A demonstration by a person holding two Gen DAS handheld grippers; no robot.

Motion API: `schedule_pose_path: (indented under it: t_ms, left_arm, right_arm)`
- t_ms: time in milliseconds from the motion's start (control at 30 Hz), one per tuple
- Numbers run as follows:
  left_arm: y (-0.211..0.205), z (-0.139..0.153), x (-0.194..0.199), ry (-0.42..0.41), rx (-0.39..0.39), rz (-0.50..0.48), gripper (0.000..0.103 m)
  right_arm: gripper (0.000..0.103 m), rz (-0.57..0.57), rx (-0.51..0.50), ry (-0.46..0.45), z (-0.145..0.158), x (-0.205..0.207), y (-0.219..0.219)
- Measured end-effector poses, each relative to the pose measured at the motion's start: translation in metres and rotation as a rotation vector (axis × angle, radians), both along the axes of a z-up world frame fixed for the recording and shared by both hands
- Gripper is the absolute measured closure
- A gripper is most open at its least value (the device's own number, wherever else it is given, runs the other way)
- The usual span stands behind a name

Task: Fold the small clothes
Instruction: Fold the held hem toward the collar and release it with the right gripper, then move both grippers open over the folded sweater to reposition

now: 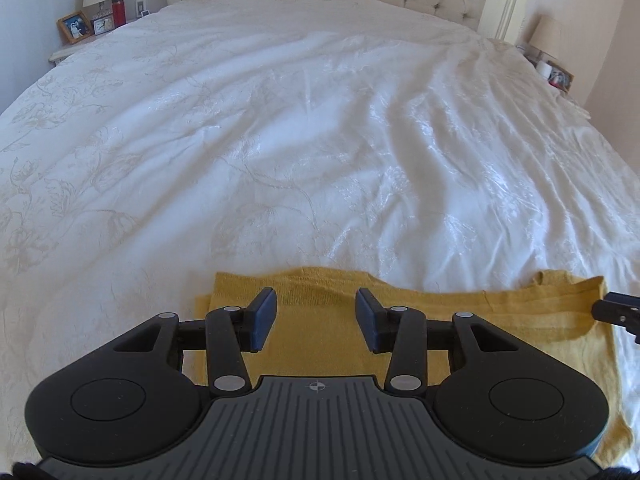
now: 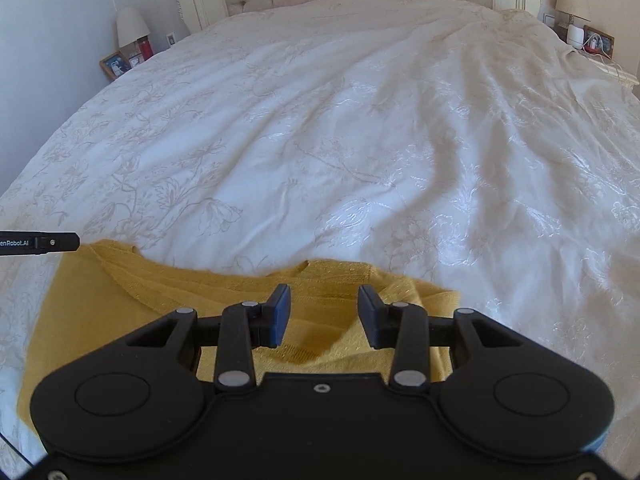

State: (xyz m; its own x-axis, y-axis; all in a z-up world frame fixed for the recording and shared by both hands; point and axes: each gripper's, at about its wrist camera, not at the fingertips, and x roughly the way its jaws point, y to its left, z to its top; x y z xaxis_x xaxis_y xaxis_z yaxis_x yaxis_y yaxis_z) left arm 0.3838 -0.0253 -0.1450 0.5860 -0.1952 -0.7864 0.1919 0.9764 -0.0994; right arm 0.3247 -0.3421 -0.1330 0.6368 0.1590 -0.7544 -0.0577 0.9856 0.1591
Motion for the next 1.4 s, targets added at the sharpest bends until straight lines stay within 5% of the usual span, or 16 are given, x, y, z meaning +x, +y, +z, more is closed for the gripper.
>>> schedule_pose_path:
  t_ms: [267,400,700,900,1200,1400]
  left_arm:
    - [-0.019,-0.04,-0.063,0.166,-0.001,-0.064,0.06]
    - [-0.019,-0.046,-0.089,0.175,0.019,-0.081,0.053]
    - [-0.008,-0.052,-0.1,0.225,0.0,-0.062,0.048]
    - [-0.018,-0.056,-0.099,0.238,0.013,-0.103,0.028]
    - [-0.017,-0.058,-0.121,0.253,0.092,-0.168,0.024]
    - [-0.005,-0.062,-0.145,0.27,0.108,-0.163,0.02]
  right_arm:
    - [0.054,0.112,0.002,0.091,-0.026,-0.011,0.034]
    - [0.054,0.123,-0.035,0.093,-0.034,0.009,0.037]
    - [0.053,-0.064,-0.056,0.047,-0.017,0.052,-0.008]
    - [0.044,0.0,-0.052,0.072,-0.011,0.007,-0.002]
    - [0.043,0.132,-0.202,0.243,-0.043,-0.097,0.013]
    - [0.033,0.052,-0.177,0.301,-0.045,-0.132,-0.009]
